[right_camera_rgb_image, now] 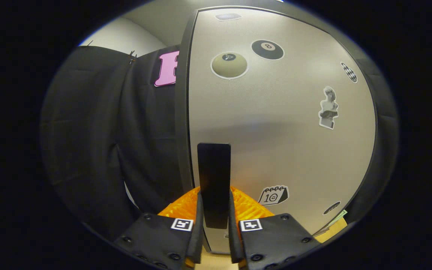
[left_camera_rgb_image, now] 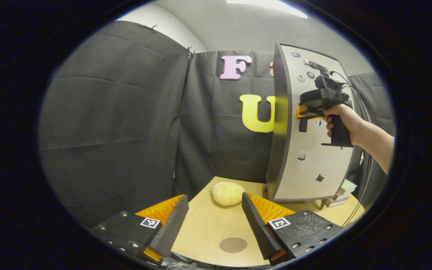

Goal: Open the cabinet door with the right hand, grasp the bottle in the cabinet with the left hand and place it on the coaster, then close the cabinet door with the right hand.

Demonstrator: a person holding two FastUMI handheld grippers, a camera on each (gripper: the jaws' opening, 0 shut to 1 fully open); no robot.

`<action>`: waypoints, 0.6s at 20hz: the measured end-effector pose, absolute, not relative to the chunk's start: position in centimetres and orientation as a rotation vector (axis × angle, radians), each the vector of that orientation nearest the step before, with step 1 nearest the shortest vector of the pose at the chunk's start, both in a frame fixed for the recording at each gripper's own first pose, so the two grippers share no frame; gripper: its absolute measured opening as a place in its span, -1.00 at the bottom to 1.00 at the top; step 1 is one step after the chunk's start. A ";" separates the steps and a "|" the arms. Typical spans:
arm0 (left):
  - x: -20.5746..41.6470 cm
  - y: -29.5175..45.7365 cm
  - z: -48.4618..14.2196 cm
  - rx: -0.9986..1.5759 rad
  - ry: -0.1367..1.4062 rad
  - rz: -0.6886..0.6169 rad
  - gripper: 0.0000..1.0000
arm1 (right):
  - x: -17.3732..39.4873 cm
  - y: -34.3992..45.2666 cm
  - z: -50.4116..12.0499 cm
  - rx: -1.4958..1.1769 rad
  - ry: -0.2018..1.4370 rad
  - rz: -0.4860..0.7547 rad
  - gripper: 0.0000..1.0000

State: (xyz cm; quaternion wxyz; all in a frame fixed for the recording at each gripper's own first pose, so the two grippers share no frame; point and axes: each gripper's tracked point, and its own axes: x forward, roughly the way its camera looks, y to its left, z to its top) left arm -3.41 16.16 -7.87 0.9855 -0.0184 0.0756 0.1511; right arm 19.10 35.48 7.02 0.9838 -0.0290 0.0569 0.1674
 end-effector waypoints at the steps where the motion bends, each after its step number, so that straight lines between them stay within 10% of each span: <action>1: -3.3 15.9 -7.7 -0.037 0.150 0.297 0.72 | 19.1 35.4 6.9 -0.049 0.115 0.350 -0.43; 4: -3.4 15.1 -7.3 -0.024 0.147 0.281 0.72 | 19.0 35.7 7.0 -0.031 0.114 0.412 -0.75; 12: -4.4 14.5 -7.2 -0.046 0.145 0.293 0.72 | 17.0 34.4 6.7 -0.058 0.129 0.524 -0.81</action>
